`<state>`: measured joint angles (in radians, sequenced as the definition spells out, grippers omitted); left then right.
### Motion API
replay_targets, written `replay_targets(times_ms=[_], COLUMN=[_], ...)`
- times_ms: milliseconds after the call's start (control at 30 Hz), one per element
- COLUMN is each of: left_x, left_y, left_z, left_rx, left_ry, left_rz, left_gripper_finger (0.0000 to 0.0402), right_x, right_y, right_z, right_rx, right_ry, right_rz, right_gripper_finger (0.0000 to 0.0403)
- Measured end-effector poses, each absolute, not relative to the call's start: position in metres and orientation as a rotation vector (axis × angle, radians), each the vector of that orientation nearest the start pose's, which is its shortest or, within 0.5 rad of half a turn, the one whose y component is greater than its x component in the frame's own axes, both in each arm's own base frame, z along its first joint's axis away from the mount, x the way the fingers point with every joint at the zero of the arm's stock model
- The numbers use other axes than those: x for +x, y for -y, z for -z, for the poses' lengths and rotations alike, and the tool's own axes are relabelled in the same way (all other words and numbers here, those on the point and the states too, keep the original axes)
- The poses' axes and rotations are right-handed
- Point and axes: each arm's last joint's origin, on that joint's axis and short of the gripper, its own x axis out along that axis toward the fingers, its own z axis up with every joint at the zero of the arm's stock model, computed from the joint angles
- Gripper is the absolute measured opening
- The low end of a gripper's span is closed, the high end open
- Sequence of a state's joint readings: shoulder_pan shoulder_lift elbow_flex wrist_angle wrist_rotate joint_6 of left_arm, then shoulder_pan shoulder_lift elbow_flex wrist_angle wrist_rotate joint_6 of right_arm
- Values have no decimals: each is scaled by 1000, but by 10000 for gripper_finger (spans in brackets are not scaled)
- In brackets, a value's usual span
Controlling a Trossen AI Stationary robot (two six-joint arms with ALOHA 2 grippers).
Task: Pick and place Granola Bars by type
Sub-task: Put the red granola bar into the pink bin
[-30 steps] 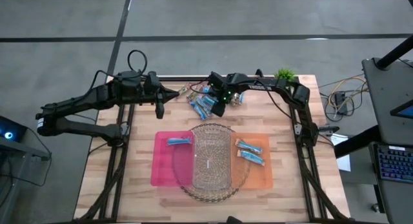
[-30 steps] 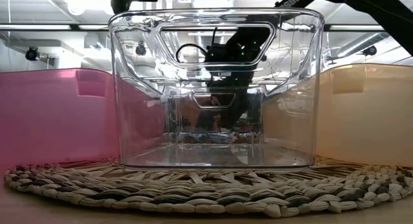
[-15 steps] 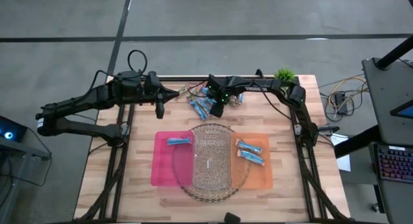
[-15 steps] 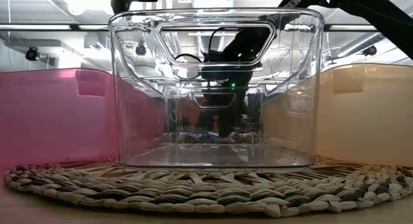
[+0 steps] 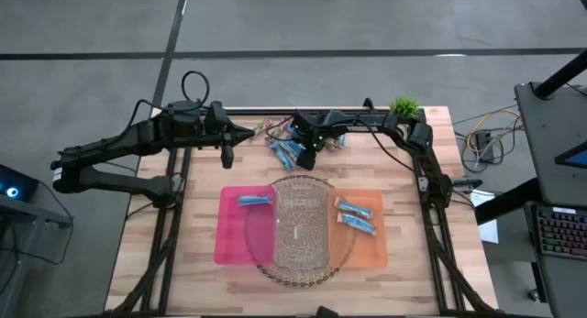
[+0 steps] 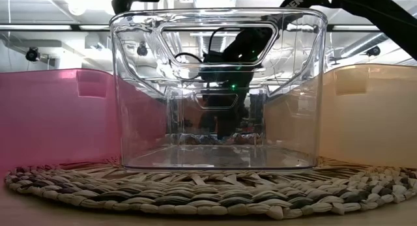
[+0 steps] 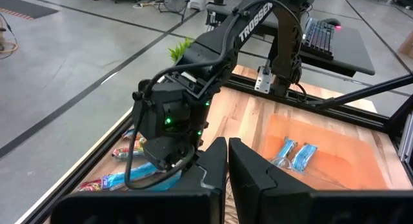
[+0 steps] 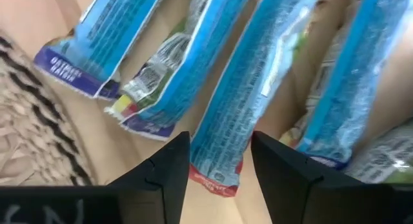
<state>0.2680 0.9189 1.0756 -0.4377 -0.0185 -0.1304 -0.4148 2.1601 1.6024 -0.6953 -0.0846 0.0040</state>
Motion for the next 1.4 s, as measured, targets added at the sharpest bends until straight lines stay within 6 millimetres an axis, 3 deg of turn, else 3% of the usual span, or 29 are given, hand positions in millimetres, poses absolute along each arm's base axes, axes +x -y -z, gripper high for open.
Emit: replay_targets(times_ms=[933, 1167, 1400], left_x=[179, 179, 179], left_y=[-50, -50, -50], left_z=[-384, -384, -384], left_rx=[-164, -164, -164], left_ry=[-261, -262, -261], left_rz=[-303, -303, -303], left_gripper_finger=[0, 0, 0], right_x=[401, 397, 396], right_y=[168, 166, 166], right_z=[-146, -139, -139], right_rx=[419, 426, 430], right_ry=[-1200, -1220, -1226], right_rz=[297, 294, 288], right_gripper_finger=[149, 120, 54])
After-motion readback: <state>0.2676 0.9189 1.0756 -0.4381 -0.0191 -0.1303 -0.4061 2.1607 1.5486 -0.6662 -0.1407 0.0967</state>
